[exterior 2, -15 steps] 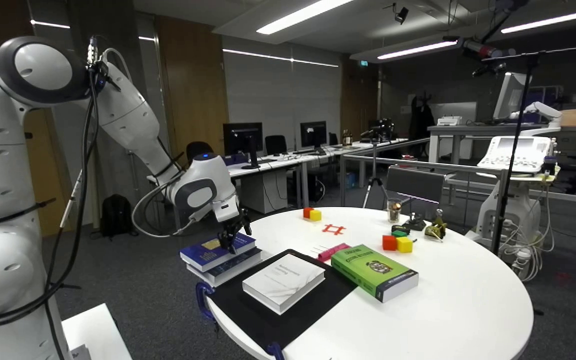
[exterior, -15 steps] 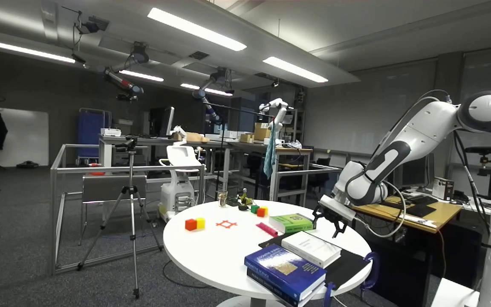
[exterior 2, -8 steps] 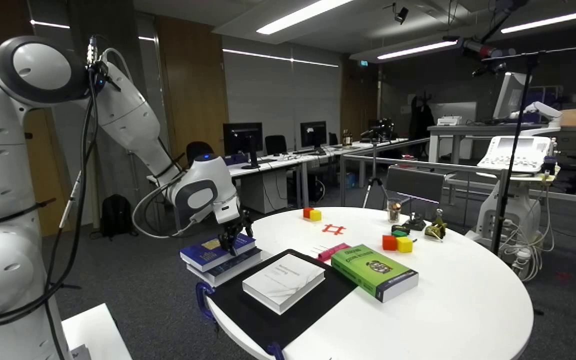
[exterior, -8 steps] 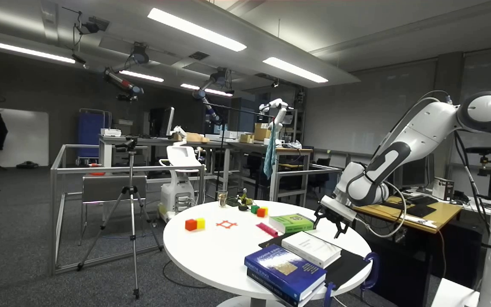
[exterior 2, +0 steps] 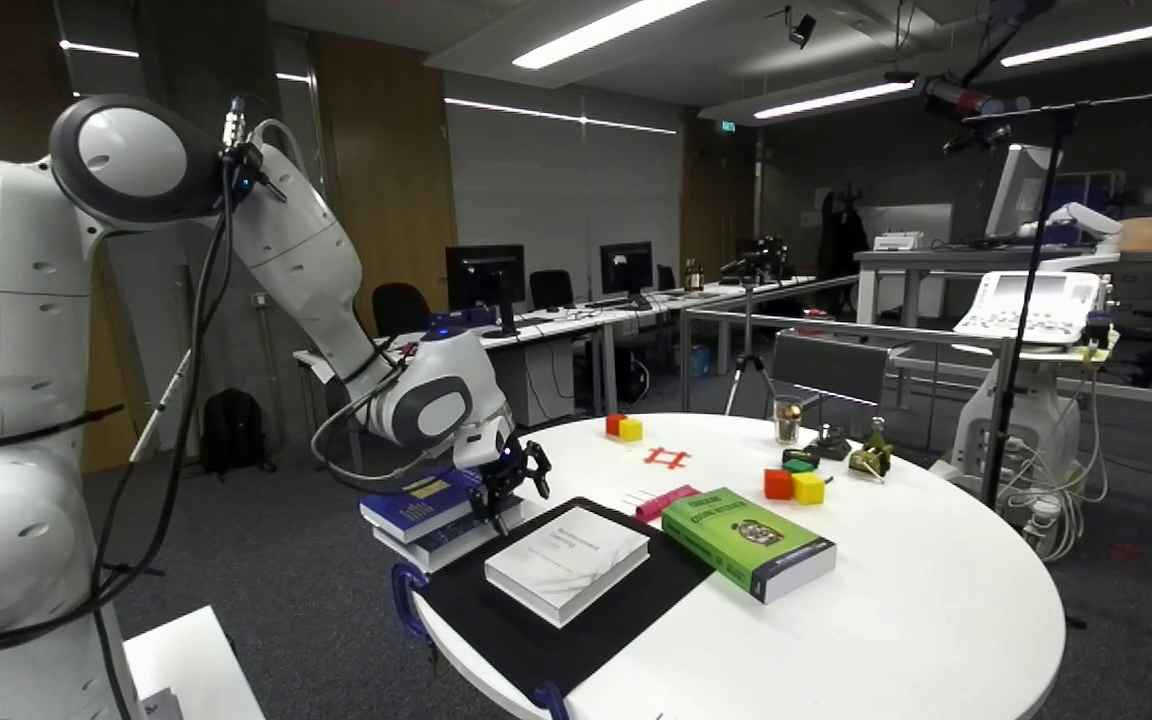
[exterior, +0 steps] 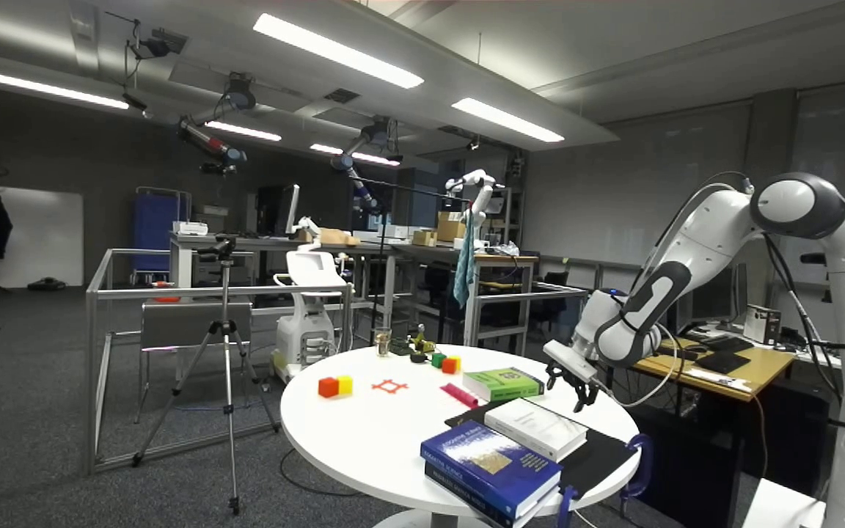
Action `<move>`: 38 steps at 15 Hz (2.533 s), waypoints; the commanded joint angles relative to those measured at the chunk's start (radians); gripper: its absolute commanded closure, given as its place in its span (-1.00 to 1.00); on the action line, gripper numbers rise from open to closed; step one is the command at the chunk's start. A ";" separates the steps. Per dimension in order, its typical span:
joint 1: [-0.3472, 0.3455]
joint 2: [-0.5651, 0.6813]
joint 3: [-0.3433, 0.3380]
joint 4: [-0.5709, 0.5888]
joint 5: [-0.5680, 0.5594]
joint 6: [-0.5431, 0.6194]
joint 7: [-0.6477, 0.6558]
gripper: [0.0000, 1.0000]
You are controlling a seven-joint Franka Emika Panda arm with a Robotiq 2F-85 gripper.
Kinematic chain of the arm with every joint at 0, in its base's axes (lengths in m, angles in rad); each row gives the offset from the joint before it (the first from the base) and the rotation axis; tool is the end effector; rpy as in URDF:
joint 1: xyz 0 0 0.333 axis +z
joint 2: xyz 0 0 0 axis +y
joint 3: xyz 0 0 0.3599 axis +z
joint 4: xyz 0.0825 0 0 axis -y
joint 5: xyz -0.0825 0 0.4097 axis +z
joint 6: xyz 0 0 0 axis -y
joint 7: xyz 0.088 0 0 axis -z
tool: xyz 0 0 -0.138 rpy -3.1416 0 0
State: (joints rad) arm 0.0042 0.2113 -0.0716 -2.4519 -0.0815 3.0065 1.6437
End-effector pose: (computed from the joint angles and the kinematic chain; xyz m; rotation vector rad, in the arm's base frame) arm 0.5462 -0.0318 0.2416 -1.9911 2.1085 -0.3950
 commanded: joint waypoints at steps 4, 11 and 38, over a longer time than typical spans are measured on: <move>0.142 0.207 -0.058 0.199 0.037 -0.033 0.080 -1.00; 0.133 0.321 0.043 0.325 0.186 -0.020 -0.036 -1.00; 0.071 0.506 0.086 0.508 0.360 -0.057 -0.295 -1.00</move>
State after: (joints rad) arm 0.0891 0.7186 0.0239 -1.9624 0.2493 2.9854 1.3990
